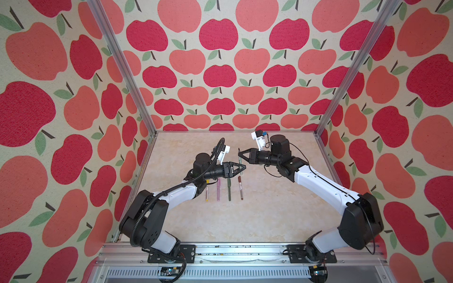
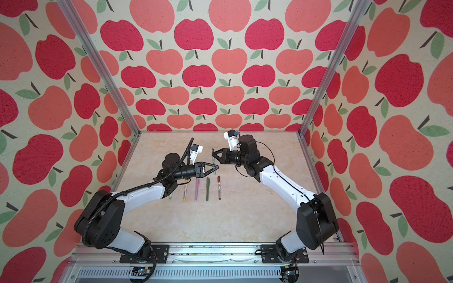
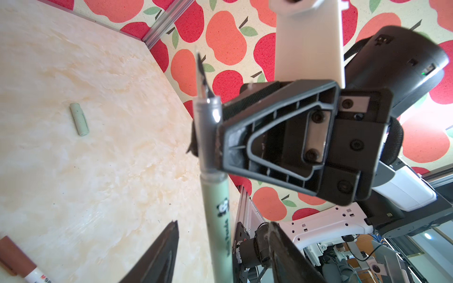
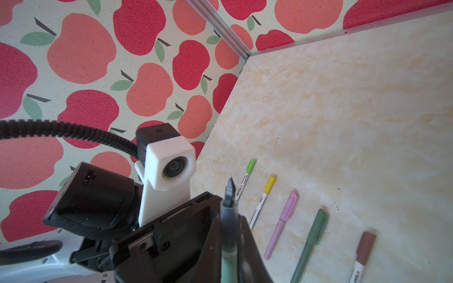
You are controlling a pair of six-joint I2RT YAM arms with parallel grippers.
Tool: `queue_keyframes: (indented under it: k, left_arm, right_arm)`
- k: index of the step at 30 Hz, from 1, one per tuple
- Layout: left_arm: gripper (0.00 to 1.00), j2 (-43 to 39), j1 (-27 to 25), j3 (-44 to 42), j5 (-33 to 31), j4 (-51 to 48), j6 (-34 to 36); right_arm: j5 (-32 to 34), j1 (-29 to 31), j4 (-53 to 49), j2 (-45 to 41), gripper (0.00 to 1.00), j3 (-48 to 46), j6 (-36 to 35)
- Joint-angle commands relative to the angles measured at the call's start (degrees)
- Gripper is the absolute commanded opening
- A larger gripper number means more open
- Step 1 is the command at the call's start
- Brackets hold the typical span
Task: Insert the pens into the pen caps
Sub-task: 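Close the left gripper on the light green pen held by the right gripper, then open the right gripper and move it toward the loose light green cap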
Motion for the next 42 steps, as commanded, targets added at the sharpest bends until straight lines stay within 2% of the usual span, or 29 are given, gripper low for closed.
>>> queue_keyframes:
  k: [1, 18, 25, 29, 31, 34, 39, 42]
  left_arm:
    - [0.55, 0.8, 0.4, 1.7, 1.0, 4.5, -1.4]
    - [0.15, 0.7, 1.2, 0.4, -0.3, 4.9, -1.6]
    - [0.04, -0.1, 1.7, 0.0, -1.0, 2.5, 0.3]
    - [0.0, -1.2, 2.0, 0.0, -1.8, -1.4, 3.1]
    - [0.0, -2.3, 2.1, 0.3, -2.3, -5.2, 5.8]
    - [0.0, -4.3, 2.2, 1.2, -4.1, -13.6, 10.8]
    - [0.0, -7.4, 2.2, 2.3, -8.5, -26.0, 18.1]
    - [0.0, -8.4, 2.1, 2.9, -11.1, -31.9, 21.2]
  right_arm:
    - [-0.5, 0.5, 2.0, -2.0, 0.0, -0.7, 0.9]
    - [-0.1, 0.6, 2.3, -2.4, 0.0, -0.9, 0.8]
    - [0.7, 0.6, 0.5, -2.4, 0.01, -0.1, -0.3]
    - [2.4, 0.5, -1.9, -2.6, 0.16, 0.5, -1.7]
    - [4.1, 0.3, -4.0, -2.8, 0.27, 1.2, -2.7]
    - [8.5, 0.1, -9.5, -2.9, 0.38, 2.9, -4.8]
    - [19.5, -1.5, -20.5, -1.4, 0.43, 5.3, -5.0]
    - [23.9, -3.2, -28.3, 2.7, 0.45, 8.5, -6.4]
